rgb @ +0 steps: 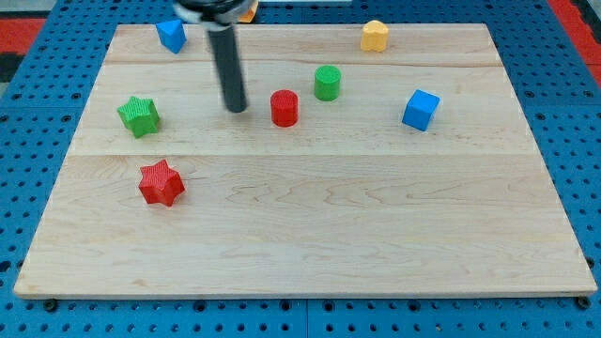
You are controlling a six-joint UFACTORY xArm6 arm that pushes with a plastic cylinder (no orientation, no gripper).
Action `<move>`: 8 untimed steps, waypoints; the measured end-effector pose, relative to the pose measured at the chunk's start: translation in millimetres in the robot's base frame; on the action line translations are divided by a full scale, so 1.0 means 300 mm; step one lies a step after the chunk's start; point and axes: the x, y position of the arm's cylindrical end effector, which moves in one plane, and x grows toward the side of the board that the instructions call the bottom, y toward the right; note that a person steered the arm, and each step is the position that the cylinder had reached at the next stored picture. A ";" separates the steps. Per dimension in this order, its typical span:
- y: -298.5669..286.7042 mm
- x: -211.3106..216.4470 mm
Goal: Place the green star and the red circle in a horizontal line
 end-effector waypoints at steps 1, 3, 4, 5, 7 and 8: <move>0.132 -0.001; 0.067 0.091; 0.229 0.105; 0.417 0.066; 0.556 -0.012; 0.466 -0.012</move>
